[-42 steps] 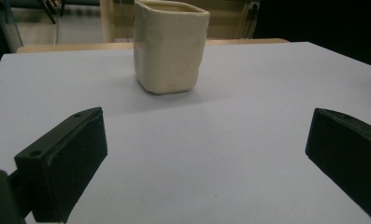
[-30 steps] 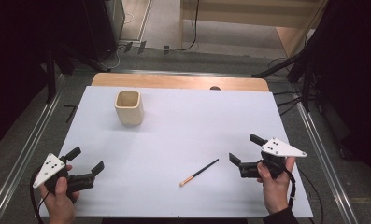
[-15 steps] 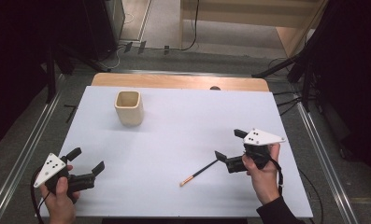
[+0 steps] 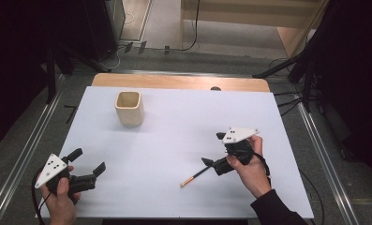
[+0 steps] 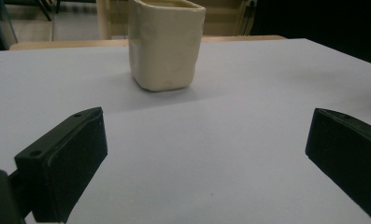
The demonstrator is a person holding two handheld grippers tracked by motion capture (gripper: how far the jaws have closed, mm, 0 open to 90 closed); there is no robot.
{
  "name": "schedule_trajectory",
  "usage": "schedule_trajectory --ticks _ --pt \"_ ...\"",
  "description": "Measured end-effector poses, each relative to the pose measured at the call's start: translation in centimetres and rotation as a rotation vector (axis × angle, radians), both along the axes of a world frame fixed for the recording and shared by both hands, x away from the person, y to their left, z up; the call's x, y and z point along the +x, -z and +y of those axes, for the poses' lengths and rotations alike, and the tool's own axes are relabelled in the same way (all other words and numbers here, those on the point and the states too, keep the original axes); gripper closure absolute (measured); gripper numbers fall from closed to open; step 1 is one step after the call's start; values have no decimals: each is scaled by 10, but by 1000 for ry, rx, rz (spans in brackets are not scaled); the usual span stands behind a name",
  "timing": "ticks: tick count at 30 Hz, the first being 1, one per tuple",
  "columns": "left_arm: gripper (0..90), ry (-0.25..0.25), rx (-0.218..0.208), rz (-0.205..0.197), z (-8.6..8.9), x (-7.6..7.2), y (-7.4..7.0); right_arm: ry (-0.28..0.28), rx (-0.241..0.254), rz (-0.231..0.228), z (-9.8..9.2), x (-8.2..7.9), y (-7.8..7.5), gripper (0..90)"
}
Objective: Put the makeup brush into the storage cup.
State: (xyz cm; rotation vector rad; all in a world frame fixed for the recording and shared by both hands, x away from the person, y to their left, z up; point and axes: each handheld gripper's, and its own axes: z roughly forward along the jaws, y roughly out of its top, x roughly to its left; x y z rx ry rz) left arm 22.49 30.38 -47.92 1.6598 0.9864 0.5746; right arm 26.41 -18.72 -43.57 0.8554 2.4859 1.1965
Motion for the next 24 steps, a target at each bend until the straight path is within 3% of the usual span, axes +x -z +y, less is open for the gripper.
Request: schedule_trajectory --ticks 8,9,19,24 --pt "0 9 -1 -2 -2 0 0 -55 -90 59 13 7 3 31" --pt "0 8 -1 -1 -1 0 0 -85 -128 74 18 9 4 40" --pt "0 12 -2 0 -1 0 0 -187 -289 128 36 14 14 64" --pt "0 12 -2 1 -1 0 0 -213 -335 131 41 15 19 92"
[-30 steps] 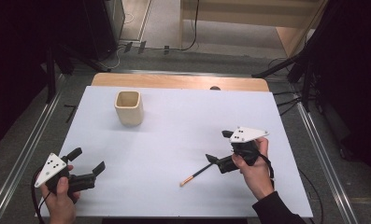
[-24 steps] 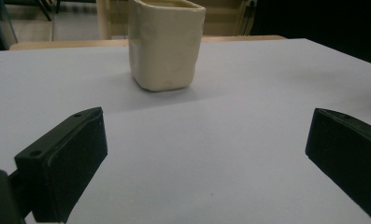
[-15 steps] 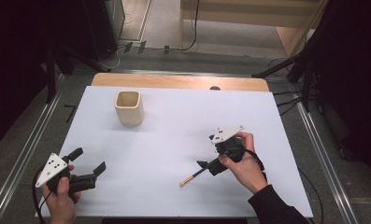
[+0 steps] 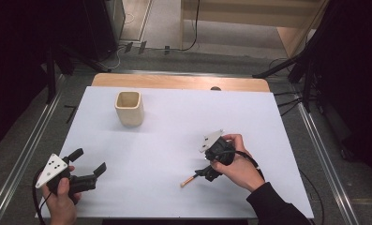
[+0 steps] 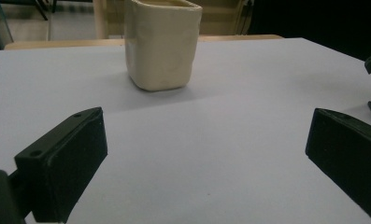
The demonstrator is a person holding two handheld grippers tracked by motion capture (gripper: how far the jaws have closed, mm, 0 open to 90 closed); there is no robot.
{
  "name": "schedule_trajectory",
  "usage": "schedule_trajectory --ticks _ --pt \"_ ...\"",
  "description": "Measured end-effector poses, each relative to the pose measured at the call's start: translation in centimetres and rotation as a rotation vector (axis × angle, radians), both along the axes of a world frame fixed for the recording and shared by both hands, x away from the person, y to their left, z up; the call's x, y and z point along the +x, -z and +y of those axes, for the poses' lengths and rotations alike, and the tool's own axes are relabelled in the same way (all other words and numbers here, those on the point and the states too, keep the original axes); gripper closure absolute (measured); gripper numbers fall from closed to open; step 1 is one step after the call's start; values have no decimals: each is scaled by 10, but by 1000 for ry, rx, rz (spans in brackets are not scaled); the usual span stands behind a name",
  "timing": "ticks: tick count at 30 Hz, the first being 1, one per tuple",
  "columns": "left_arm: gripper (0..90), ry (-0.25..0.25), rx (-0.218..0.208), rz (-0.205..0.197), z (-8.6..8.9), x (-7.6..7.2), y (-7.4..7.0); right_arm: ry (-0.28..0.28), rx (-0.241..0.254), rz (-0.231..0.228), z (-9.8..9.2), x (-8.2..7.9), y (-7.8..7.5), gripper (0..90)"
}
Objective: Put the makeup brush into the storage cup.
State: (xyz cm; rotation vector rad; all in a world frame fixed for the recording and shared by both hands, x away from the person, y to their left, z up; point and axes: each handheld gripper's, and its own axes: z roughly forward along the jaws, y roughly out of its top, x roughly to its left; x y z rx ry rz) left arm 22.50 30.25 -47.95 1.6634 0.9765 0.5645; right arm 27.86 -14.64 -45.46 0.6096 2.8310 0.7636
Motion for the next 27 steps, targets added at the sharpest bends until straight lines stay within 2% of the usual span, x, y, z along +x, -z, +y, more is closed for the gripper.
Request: schedule_trajectory --ticks 5,7,11,14,17,18,19,21,22,27 --pt "0 3 0 1 0 0 0 -34 -51 16 3 0 6 126" --pt "0 4 2 2 0 0 0 -38 -54 14 4 1 7 131" --pt "0 5 2 2 -1 0 0 -59 -74 41 5 1 10 157" --pt "0 4 5 3 -1 1 1 -91 -106 52 8 -1 14 229" --pt "0 5 4 3 0 1 1 -106 -128 52 10 -2 17 263" --pt "0 6 5 3 -1 1 1 -117 -161 34 13 -3 20 288" --pt "0 6 5 3 -1 1 1 -117 -161 34 13 -3 20 288" --pt "0 6 6 4 -1 0 0 -133 -181 28 16 -5 22 354" --pt "0 6 6 4 -1 0 0 -133 -181 28 16 -5 22 354" --pt "0 10 17 3 -2 0 1 -147 -223 10 18 -7 25 464"
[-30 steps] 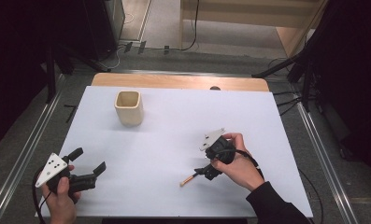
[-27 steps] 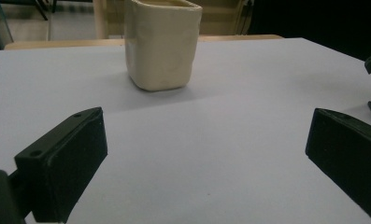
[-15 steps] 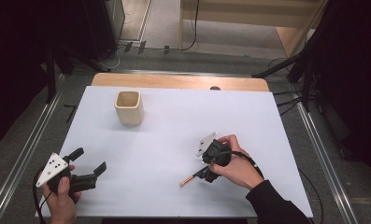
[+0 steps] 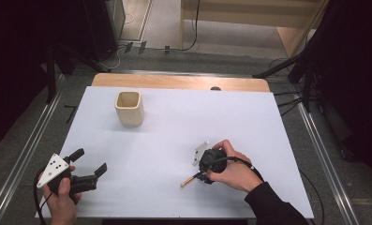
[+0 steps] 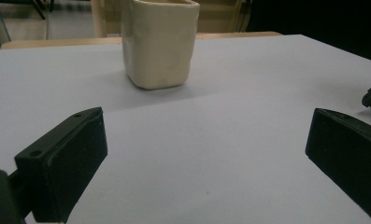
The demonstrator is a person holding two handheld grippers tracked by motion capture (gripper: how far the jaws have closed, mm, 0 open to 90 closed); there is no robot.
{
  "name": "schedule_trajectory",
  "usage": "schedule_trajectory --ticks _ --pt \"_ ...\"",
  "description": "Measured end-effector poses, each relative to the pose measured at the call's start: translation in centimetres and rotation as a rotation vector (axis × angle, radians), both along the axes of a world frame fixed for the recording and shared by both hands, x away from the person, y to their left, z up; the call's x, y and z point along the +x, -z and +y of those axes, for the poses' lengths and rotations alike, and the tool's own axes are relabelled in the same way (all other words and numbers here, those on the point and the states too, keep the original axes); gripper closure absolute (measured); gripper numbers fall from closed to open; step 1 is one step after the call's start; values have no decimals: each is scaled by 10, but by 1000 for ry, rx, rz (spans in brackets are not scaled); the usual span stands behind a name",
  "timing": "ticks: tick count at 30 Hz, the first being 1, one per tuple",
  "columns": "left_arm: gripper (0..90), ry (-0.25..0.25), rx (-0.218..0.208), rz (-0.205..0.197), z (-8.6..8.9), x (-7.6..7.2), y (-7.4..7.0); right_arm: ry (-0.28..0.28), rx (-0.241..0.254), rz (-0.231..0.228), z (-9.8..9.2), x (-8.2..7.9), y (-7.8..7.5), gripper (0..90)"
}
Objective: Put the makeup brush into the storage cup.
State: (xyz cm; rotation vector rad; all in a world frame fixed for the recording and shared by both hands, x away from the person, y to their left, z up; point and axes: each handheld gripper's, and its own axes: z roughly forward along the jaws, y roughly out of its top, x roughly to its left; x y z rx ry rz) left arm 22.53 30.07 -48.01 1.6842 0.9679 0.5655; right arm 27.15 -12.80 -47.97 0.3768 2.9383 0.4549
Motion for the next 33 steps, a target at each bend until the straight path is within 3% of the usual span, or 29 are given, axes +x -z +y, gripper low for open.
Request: schedule_trajectory --ticks 4,10,12,20,26,29,33 --pt "0 4 1 0 0 0 0 -27 -15 -2 1 0 1 543" --pt "0 3 1 1 0 0 0 -29 -16 48 2 3 2 652" --pt "0 4 3 1 -1 0 0 -12 -16 87 2 3 1 703" --pt "0 3 6 2 -2 0 0 57 -4 145 1 9 1 835" --pt "0 5 4 1 -2 0 0 51 -19 122 3 8 2 849" --pt "0 11 26 -4 -5 0 0 86 -42 97 6 2 1 852" --pt "0 18 30 -6 -9 -1 0 132 -31 76 7 -2 1 853"
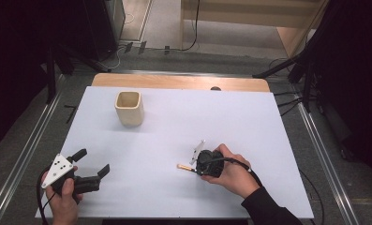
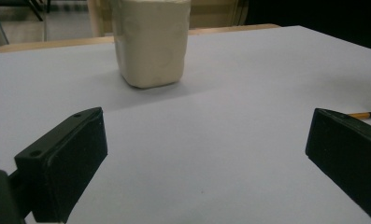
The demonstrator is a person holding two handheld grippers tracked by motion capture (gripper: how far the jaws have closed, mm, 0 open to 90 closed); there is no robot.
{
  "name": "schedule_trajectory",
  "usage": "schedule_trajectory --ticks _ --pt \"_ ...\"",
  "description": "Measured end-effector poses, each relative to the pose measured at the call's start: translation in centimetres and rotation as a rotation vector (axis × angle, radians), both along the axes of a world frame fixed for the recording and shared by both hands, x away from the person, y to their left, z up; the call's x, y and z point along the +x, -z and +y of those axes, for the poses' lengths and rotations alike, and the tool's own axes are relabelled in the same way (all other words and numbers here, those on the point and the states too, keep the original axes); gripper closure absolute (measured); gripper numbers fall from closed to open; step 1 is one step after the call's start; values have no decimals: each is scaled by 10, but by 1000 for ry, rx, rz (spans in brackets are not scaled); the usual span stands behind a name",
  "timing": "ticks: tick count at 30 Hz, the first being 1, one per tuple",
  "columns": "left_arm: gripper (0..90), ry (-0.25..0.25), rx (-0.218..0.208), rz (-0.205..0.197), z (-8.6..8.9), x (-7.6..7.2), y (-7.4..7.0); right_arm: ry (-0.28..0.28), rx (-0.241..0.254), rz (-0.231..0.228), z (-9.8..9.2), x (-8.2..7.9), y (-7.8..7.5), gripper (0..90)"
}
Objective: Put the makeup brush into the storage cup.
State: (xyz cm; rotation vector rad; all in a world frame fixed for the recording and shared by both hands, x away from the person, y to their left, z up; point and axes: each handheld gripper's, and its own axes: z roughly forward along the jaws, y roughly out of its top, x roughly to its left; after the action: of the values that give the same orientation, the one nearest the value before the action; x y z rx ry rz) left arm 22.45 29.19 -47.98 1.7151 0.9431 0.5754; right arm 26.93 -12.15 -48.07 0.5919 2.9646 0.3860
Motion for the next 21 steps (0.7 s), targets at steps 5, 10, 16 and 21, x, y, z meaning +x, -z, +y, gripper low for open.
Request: schedule_trajectory --ticks 5,10,16,21 --pt "0 7 -6 -2 -6 1 0 38 52 -23 -7 -2 1 854" --pt "0 16 -8 -6 -15 5 -3 77 135 -38 -16 -1 -5 854" --pt "0 35 -25 -2 -27 13 -4 92 199 -67 -18 0 -12 854" --pt "0 64 -29 5 -40 24 -7 117 259 -97 -17 1 -18 854"
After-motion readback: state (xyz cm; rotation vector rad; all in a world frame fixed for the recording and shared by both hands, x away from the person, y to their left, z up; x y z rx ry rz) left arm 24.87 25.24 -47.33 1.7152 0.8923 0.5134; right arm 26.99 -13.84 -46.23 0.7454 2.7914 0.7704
